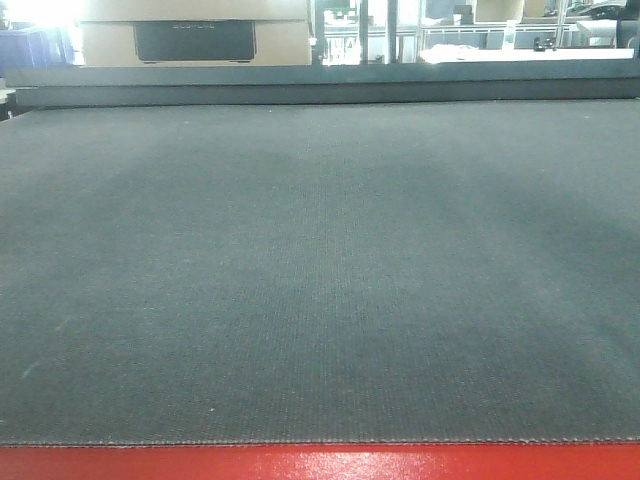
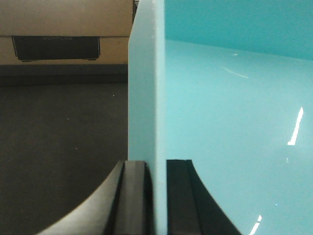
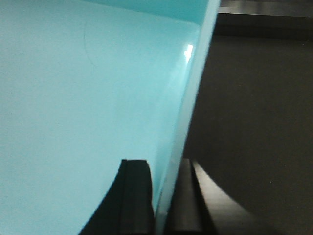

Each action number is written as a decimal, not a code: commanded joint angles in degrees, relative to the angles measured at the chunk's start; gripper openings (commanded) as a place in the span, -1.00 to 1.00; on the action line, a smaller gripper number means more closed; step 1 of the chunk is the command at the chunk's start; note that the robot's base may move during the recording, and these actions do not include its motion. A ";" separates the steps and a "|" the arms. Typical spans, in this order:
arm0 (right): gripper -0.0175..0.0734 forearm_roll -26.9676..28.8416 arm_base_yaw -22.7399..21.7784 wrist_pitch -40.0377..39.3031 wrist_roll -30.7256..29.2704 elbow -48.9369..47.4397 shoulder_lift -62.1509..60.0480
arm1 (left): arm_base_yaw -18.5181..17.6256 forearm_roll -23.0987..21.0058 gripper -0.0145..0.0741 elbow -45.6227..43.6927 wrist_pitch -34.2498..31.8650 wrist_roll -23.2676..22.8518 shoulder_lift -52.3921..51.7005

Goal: Fetch blue bin and place on conveyor start
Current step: 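Hold the teal bin above the grey belt near its start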

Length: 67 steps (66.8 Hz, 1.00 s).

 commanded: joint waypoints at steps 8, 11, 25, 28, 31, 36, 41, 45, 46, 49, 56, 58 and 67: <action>-0.95 -0.66 -0.17 -2.69 -1.68 -0.41 -0.59 | -0.11 -1.71 -0.92 -0.64 -3.11 -0.71 -0.97; -0.95 -0.66 -0.17 -2.69 -1.68 -0.41 -0.59 | -0.11 -1.71 -0.92 -0.64 -3.11 -0.71 -0.97; -0.95 -0.66 -0.17 -2.69 -1.68 -0.41 -0.59 | -0.11 -1.71 -0.92 -0.64 -3.11 -0.71 -0.97; -0.95 -0.66 -0.17 -2.69 -1.68 -0.41 -0.59 | -0.11 -1.71 -0.92 -0.64 -3.11 -0.71 -0.97; -0.95 -0.66 -0.17 -2.69 -1.68 -0.41 -0.59 | -0.11 -1.71 -0.92 -0.64 -3.11 -0.71 -0.97; -0.95 -0.66 -0.17 -2.69 -1.68 -0.41 -0.59 | -0.11 -1.71 -0.92 -0.64 -3.11 -0.71 -0.97; -0.95 -0.66 -0.17 -2.69 -1.68 -0.41 -0.59 | -0.11 -1.71 -0.92 -0.64 -3.11 -0.71 -0.97; -0.95 -0.66 -0.17 -2.69 -1.68 -0.41 -0.59 | -0.11 -1.71 -0.92 -0.64 -3.11 -0.71 -0.97; -0.95 -0.66 -0.17 -2.69 -1.68 -0.41 -0.59 | -0.11 -1.71 -0.92 -0.64 -3.11 -0.71 -0.97; -0.95 -0.66 -0.17 -2.69 -1.68 -0.41 -0.59 | -0.11 -1.71 -0.92 -0.64 -3.11 -0.71 -0.97; -0.95 -0.66 -0.17 -2.69 -1.68 -0.41 -0.59 | -0.11 -1.71 -0.92 -0.64 -3.11 -0.71 -0.97; -0.95 -0.66 -0.17 -2.69 -1.68 -0.41 -0.59 | -0.11 -1.71 -0.92 -0.64 -3.11 -0.71 -0.97; -0.95 -0.55 -0.17 -4.79 -1.68 -0.41 -0.59 | -0.11 -1.71 -0.92 -0.64 -3.11 -0.71 -0.97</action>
